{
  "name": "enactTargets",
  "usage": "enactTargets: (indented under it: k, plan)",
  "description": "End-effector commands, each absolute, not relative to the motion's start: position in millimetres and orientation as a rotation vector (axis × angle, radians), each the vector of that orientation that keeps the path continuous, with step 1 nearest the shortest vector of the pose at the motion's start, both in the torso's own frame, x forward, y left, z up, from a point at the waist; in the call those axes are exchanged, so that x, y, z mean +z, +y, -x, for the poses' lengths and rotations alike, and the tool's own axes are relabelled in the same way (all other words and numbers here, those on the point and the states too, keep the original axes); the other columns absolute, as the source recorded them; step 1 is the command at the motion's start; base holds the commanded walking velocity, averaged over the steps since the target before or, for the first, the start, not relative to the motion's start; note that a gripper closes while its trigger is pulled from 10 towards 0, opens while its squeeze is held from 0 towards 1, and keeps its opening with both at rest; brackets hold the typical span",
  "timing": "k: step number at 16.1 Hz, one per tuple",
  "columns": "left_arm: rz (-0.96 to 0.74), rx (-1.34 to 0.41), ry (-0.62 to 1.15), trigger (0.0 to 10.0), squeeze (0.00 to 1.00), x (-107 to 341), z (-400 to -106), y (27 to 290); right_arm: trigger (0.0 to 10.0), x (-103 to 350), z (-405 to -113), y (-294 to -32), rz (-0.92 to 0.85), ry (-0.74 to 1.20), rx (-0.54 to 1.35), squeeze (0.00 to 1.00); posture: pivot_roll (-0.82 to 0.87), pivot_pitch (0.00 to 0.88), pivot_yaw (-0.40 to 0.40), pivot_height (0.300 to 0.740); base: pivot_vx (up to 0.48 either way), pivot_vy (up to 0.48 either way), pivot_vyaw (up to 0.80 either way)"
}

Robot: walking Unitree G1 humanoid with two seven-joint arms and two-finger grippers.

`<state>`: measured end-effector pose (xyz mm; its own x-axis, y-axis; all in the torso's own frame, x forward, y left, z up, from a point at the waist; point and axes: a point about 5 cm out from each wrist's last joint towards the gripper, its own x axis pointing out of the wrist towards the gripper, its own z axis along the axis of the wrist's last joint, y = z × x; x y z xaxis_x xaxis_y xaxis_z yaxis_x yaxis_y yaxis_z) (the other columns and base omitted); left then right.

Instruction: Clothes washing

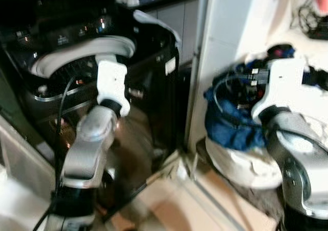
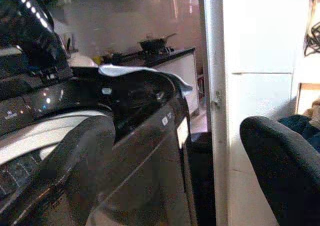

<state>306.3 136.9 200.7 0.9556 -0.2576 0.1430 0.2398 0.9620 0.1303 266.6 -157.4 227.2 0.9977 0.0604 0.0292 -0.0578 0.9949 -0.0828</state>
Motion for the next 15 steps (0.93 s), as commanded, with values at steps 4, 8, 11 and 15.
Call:
enactTargets:
  k: [4,8,11,15]
  plan:
    - [-0.119,-0.217,-0.138,10.0,0.00,195.8,-302.8,147.6,10.0,228.9,-273.9,-154.2,0.093,-0.014,0.090,0.00,-0.05,0.000,0.020,0.740,0.085,0.000,-0.40]
    - [-0.123,-0.197,-0.133,10.0,0.00,195.1,-303.3,149.5,10.0,228.5,-275.9,-153.5,0.080,-0.004,0.115,0.00,-0.04,0.000,0.012,0.740,0.348,0.000,0.00]
    - [-0.122,-0.186,-0.131,10.0,0.00,195.2,-302.1,153.0,10.0,228.7,-275.9,-149.5,0.080,-0.008,0.149,0.00,-0.03,0.000,0.001,0.740,0.358,0.000,0.00]
    - [-0.126,-0.190,-0.132,10.0,0.00,195.6,-302.2,152.9,10.0,230.0,-275.7,-147.9,0.034,-0.014,0.146,0.00,-0.03,0.000,0.001,0.740,0.352,0.000,-0.60]
